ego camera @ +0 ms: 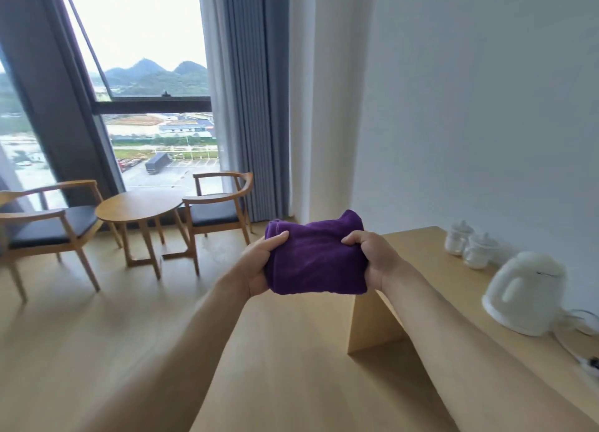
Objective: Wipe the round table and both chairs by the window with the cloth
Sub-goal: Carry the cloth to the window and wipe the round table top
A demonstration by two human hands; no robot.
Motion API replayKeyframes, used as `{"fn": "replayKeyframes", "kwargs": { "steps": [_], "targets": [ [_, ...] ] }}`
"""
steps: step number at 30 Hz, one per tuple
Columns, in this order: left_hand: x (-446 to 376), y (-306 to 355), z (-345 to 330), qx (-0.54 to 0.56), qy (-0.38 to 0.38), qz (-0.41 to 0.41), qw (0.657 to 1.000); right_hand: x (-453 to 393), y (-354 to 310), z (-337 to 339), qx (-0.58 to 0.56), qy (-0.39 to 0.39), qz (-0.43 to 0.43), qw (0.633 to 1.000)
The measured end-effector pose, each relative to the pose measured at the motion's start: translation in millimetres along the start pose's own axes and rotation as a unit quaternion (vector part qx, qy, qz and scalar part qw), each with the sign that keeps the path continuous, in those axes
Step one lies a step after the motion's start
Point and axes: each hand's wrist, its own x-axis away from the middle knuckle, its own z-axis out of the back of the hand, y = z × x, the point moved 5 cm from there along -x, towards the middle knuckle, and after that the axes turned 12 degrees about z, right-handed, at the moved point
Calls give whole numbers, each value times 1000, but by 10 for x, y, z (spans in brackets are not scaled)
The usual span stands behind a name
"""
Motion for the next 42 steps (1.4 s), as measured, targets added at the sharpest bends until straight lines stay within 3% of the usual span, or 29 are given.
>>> {"fn": "replayKeyframes", "kwargs": {
  "steps": [7,19,25,29,34,39,42],
  "targets": [
    [126,689,1184,-31,143,-67,987,-690,383,-1211,-23,-48,-30,998],
    [-391,1364,2948,-6,302,-51,952,-2342,1150,-2870,79,-192,-68,976],
    [-763,1926,3729,-4,380,-58,923,-3380,1479,-3663,166,-246,-137,945],
    [-933,2172,4234,-18,426,-91,900,-3835,1593,-4223,191,-301,-124,926],
    [-1100,2343,4815,-94,519,-121,841,-4225,1913,-4834,215,-347,-84,909],
    [-1469,2586,5456,-118,538,-122,825,-4738,2209,-5321,230,-345,-60,908],
    [-1769,2795,5899,-78,495,-114,858,-5139,2339,-5614,227,-339,-51,912]
  ]
}}
